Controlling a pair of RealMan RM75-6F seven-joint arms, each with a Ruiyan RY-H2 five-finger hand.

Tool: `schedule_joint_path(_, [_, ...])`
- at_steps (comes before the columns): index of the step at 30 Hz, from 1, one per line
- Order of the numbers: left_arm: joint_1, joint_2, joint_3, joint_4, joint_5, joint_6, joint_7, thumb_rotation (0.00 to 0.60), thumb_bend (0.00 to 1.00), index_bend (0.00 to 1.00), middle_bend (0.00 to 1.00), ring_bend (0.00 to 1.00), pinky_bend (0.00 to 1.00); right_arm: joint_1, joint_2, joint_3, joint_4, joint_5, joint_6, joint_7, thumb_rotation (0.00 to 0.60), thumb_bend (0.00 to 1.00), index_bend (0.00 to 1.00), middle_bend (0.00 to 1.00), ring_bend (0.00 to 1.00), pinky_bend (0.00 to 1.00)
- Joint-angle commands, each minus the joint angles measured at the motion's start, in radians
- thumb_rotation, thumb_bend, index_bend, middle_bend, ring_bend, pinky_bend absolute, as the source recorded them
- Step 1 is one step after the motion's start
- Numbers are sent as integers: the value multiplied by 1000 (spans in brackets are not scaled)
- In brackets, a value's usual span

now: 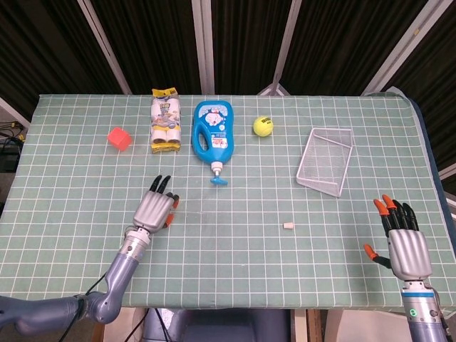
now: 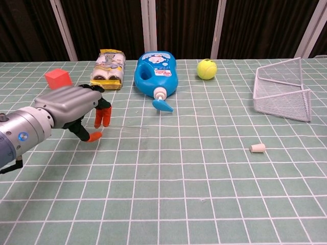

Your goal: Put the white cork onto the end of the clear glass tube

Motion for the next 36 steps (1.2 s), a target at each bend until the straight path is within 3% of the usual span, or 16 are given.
schedule_joint_path(1, [9,2,7,19,88,30,-102,600,587,543,511,47,0,0,1,0,-1,2,-1,0,600,261,0,0,0,11])
schedule_joint_path(11, [29,-1,26,72,255,94,-346,600,589,539,512,47,0,1,2,3,-11,17,-11,0,600,262,12,0,0,11])
schedule_joint_path(17, [31,19,6,50,281,106,-422,600,589,536,510,47,0,23,1,7,-19,12,-41,-7,600,261,221,21,0,11])
schedule_joint_path(21, [29,45,-9,28,289,108,-446,600,589,536,510,47,0,70,-1,7,-19,12,-115,-44,600,262,277,68,2,11])
schedule_joint_path(36, [31,142,-56,-27,276,95,-506,600,589,536,510,47,0,259,-194,67,-6,118,-321,-290,600,261,406,143,40,41])
